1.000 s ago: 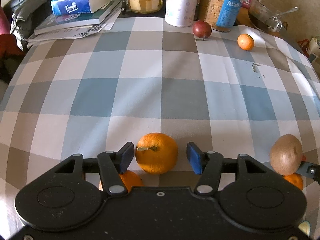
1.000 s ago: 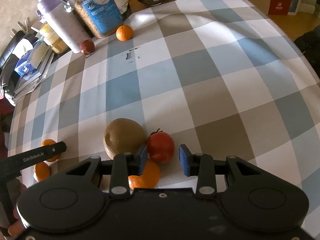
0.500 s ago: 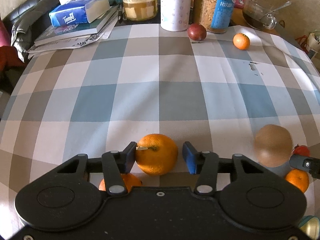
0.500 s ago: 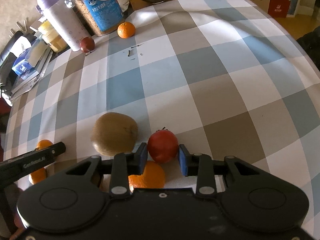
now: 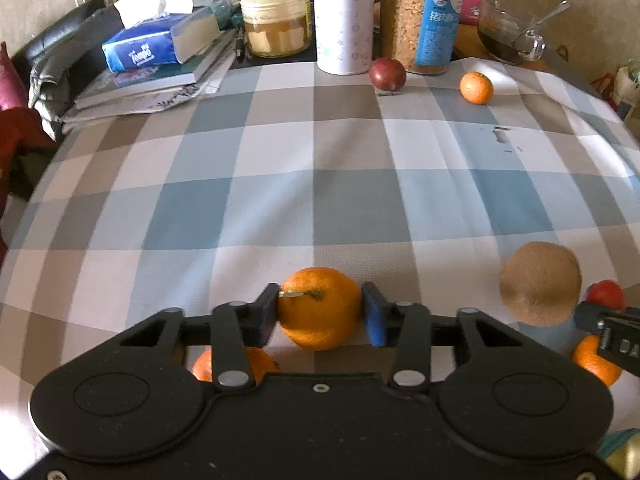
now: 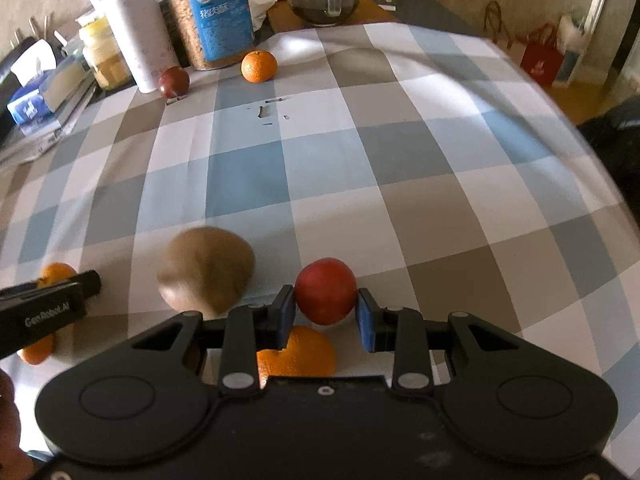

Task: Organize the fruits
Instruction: 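Grasp an orange with the left tool while the right tool grasps a red tomato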

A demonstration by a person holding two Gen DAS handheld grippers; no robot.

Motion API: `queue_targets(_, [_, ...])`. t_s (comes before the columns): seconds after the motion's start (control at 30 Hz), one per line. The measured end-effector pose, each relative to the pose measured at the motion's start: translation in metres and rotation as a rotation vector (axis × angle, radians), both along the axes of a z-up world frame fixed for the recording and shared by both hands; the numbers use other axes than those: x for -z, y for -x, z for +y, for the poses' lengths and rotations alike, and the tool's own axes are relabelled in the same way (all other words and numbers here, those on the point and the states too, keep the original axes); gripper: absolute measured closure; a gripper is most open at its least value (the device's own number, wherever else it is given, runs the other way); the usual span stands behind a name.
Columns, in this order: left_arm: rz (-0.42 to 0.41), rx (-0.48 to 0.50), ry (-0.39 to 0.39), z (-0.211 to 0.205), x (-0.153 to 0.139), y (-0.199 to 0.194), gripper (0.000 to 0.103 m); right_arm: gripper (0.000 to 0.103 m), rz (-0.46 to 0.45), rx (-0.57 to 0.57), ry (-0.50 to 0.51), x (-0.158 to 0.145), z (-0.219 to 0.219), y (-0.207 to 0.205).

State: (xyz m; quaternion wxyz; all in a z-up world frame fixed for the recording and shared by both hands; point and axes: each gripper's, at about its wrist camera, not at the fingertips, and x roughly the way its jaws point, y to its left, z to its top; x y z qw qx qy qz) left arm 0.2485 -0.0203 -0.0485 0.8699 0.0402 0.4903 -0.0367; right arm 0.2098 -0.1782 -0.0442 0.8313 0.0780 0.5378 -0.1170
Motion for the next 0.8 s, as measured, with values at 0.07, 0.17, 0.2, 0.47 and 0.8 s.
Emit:
queue_targets(0.07, [-0.003, -0.002, 0.000, 0.000, 0.000, 0.000, 0.053, 0.070, 0.008, 0.003, 0.013, 0.000, 0.002, -0.001])
queue_targets(0.17, [0.000, -0.006, 0.019, 0.002, 0.000, 0.001, 0.054, 0.070, 0.041, 0.031, 0.005, -0.001, 0.002, -0.006])
queue_targets(0.2, [0.004, -0.006, 0.036, 0.003, 0.000, 0.001, 0.054, 0.070, 0.049, 0.041, -0.010, -0.002, 0.000, -0.007])
queue_targets(0.47, [-0.030, -0.021, 0.082, 0.008, -0.005, 0.002, 0.054, 0.070, 0.071, 0.172, -0.163, -0.010, -0.019, -0.005])
queue_targets(0.8, [-0.080, -0.018, 0.080, 0.009, -0.010, 0.003, 0.054, 0.070, 0.024, 0.228, -0.151, -0.020, -0.023, 0.000])
